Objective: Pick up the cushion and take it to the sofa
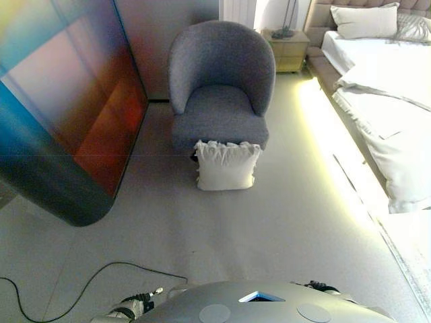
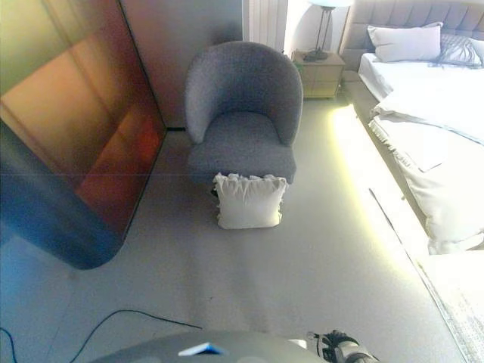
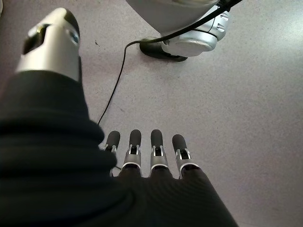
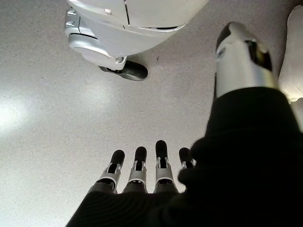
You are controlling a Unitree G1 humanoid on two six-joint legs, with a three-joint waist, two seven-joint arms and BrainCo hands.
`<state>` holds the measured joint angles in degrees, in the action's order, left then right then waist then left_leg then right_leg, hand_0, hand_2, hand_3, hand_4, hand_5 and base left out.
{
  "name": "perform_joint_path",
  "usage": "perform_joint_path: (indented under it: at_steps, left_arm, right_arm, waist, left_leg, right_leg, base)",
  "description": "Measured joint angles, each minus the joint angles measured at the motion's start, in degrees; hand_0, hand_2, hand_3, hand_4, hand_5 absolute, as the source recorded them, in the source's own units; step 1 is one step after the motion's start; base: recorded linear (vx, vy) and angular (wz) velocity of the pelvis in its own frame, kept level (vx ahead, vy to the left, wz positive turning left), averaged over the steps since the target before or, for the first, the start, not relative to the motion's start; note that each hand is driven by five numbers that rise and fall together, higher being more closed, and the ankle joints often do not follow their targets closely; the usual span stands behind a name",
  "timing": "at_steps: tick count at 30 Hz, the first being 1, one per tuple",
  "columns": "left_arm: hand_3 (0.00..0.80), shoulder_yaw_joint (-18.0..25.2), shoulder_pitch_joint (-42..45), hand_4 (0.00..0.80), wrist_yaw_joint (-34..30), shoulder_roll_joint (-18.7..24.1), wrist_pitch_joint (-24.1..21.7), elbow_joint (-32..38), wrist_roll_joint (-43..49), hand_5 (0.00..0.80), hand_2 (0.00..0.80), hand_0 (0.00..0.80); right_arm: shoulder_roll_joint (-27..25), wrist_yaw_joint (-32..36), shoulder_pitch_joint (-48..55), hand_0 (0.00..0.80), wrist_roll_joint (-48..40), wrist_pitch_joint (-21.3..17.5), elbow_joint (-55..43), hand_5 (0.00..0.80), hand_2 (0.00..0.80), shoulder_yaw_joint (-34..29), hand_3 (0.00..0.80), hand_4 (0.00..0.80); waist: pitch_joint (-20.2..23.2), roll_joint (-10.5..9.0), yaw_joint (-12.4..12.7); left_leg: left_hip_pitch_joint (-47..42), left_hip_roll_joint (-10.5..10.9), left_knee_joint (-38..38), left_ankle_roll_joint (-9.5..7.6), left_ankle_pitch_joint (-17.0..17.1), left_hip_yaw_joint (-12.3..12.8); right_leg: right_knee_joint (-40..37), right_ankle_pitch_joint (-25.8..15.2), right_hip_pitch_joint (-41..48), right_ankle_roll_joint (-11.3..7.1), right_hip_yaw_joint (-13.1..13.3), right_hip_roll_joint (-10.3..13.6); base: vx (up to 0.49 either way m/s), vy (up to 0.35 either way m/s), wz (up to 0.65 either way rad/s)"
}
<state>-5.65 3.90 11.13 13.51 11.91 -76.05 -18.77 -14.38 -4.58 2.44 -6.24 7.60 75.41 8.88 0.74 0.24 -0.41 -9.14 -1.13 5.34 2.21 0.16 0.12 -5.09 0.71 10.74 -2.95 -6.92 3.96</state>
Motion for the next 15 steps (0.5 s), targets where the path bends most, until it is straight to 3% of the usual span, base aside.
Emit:
perform_joint_path:
  at_steps: [15]
  left_arm:
    - [0.0, 0.1, 0.0, 0.0, -1.0, 0.0, 0.2, 0.0, 0.0, 0.0, 0.0, 0.0]
  right_arm:
    - [0.0, 0.4, 0.0, 0.0, -0.1, 0.0, 0.0, 0.0, 0.0, 0.0, 0.0, 0.0]
  waist:
    - [0.0, -0.01, 0.0]
  left_leg:
    - [0.4, 0.0, 0.0, 0.11, 0.1, -0.3]
  right_leg:
    - [0.0, 0.0, -0.1, 0.01, -0.4, 0.0]
  base:
    - [0.0, 0.0, 0.0]
